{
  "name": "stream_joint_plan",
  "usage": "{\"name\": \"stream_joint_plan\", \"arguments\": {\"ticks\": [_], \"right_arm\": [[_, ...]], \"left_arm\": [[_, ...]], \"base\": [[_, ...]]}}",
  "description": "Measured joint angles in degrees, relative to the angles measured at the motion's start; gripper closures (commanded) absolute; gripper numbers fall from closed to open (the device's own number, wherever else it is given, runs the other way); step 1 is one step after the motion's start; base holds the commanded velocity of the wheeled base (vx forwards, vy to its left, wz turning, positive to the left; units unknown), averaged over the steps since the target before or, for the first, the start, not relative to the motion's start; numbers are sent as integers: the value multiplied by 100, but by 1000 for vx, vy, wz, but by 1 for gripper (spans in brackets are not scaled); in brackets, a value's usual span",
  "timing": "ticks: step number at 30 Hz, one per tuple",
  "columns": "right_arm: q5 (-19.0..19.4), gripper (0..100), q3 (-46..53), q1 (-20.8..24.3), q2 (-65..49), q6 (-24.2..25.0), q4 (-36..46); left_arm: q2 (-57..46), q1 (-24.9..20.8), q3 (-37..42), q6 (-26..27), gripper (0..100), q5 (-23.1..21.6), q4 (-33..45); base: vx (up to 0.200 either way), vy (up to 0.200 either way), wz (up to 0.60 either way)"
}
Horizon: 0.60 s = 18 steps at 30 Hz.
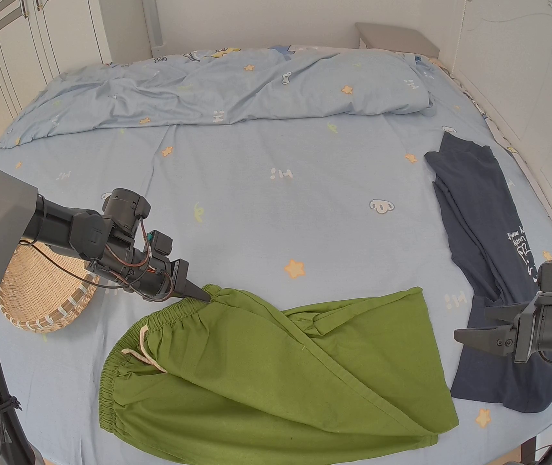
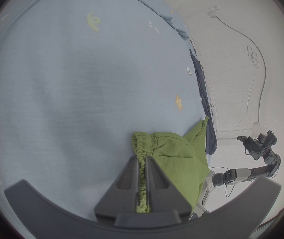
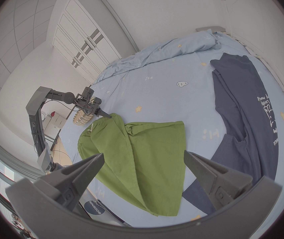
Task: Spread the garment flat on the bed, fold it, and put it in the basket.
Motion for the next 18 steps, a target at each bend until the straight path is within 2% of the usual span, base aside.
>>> {"name": "stream_joint_plan", "arguments": {"ticks": [7, 18], "right_arm": [[1, 0, -5, -5, 2, 0, 0], [34, 0, 110, -63, 127, 20, 0]], "left_arm": [[-341, 140, 95, -99, 100, -7, 20], [-837, 884, 148, -187, 100, -10, -49]], "base": [[0, 0, 0], [0, 0, 0]]}}
